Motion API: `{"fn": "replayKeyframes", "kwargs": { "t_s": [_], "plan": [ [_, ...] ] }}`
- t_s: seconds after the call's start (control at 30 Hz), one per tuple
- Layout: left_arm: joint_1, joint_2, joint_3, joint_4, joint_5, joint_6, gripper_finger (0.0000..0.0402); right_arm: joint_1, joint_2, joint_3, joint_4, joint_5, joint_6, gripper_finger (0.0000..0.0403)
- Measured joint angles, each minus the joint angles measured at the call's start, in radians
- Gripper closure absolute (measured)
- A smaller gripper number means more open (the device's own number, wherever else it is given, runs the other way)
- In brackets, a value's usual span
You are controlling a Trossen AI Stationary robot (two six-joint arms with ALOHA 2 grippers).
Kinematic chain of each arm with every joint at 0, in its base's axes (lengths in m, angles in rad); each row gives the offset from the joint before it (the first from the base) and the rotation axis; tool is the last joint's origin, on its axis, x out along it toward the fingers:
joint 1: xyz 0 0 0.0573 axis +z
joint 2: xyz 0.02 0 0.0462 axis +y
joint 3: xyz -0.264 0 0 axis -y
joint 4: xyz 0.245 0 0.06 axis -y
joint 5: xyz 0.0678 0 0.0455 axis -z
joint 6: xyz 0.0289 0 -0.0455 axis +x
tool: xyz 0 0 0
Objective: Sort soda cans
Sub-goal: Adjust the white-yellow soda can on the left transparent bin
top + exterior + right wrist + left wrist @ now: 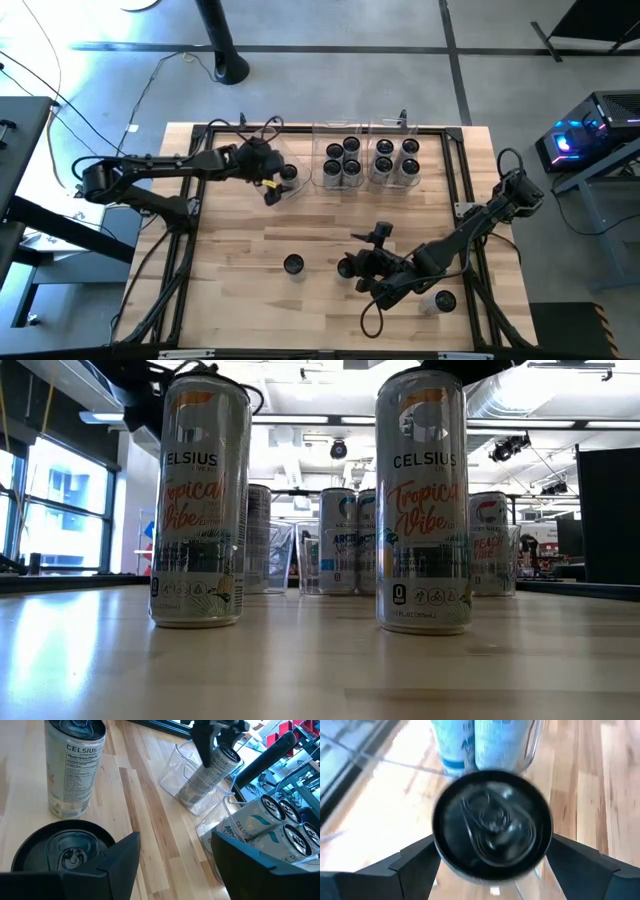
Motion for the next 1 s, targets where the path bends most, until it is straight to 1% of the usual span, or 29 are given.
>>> {"fn": "replayKeyframes", "kwargs": {
  "t_s": [0.2, 0.37, 0.47, 0.6, 0.7, 0.73, 1.0],
  "plan": [
    [-0.005, 0.002, 0.000, 0.067, 0.000, -0.008, 0.0066, 0.000, 0.000, 0.000, 0.002, 0.000, 0.000, 0.0165],
    [-0.004, 0.002, 0.000, 0.080, -0.001, -0.020, 0.0069, 0.000, 0.000, 0.000, 0.002, 0.000, 0.000, 0.0165],
    [-0.004, 0.002, 0.000, 0.081, -0.003, -0.038, 0.0085, 0.000, 0.000, 0.000, 0.001, 0.000, 0.000, 0.0165],
    [-0.003, 0.002, 0.000, 0.085, -0.018, -0.047, 0.0126, 0.000, 0.000, 0.000, 0.001, 0.000, 0.000, 0.0165],
    [-0.004, 0.003, 0.000, 0.097, -0.068, -0.074, 0.0154, 0.000, 0.000, 0.000, 0.002, 0.000, 0.000, 0.0165],
    [-0.004, 0.003, 0.000, 0.101, -0.090, -0.091, 0.0157, 0.000, 0.000, 0.000, 0.002, 0.000, 0.000, 0.0165],
    [-0.021, 0.003, 0.000, 0.147, -0.247, -0.268, 0.0156, 0.000, 0.000, 0.000, 0.002, 0.000, 0.000, 0.0165]
  ]
}}
